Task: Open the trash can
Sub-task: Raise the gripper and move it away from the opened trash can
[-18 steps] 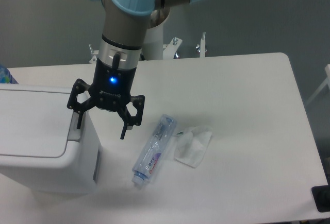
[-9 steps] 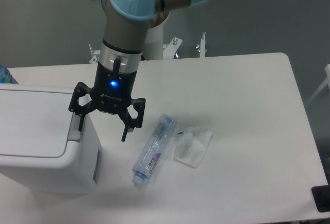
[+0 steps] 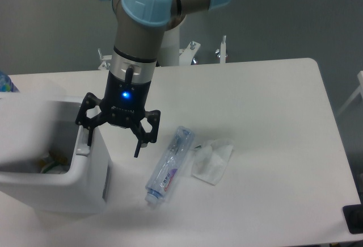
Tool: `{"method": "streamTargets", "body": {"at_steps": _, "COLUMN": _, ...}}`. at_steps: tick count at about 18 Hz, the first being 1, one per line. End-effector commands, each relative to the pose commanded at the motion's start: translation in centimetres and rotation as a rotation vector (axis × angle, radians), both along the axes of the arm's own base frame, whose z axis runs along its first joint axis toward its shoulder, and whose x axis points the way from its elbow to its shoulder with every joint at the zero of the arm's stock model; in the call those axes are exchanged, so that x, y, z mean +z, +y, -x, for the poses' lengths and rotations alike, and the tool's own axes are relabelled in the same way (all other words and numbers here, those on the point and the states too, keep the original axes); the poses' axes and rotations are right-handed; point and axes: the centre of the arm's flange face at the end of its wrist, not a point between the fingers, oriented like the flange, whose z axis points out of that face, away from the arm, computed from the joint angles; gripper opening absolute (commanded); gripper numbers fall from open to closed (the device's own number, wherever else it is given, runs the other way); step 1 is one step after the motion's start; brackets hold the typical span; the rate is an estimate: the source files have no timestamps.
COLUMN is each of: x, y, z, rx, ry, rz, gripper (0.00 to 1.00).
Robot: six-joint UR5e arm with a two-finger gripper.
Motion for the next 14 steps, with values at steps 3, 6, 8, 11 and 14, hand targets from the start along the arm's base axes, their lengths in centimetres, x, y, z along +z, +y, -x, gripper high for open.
{"method": "streamTargets", "body": {"at_steps": 3, "x": 0.5, "y": 0.0, "z": 0.0, "rx": 0.004, "ry": -0.001, "rz": -0.002, "gripper": 1.00}}
{"method": "streamTargets", "body": {"at_steps": 6, "x": 1.1, "y": -0.1, "z": 0.4, "rx": 0.000, "ry": 0.014, "rz": -0.012, "gripper": 1.00}}
{"method": "streamTargets", "body": {"at_steps": 8, "x": 1.0, "y": -0.8, "z": 2.1, "rx": 0.019, "ry": 0.026, "rz": -0.014, "gripper": 1.00}}
{"method": "streamTargets", "body": {"at_steps": 11, "x": -2.1, "y": -4.6, "z": 9.0, "rx": 0.035, "ry": 0.063, "rz": 0.028, "gripper": 1.00}}
{"method": "streamTargets", "body": {"at_steps": 14, "x": -5.5, "y": -8.1, "z": 14.0, "rx": 0.039, "ry": 0.134, "rz": 0.128, "gripper": 1.00}}
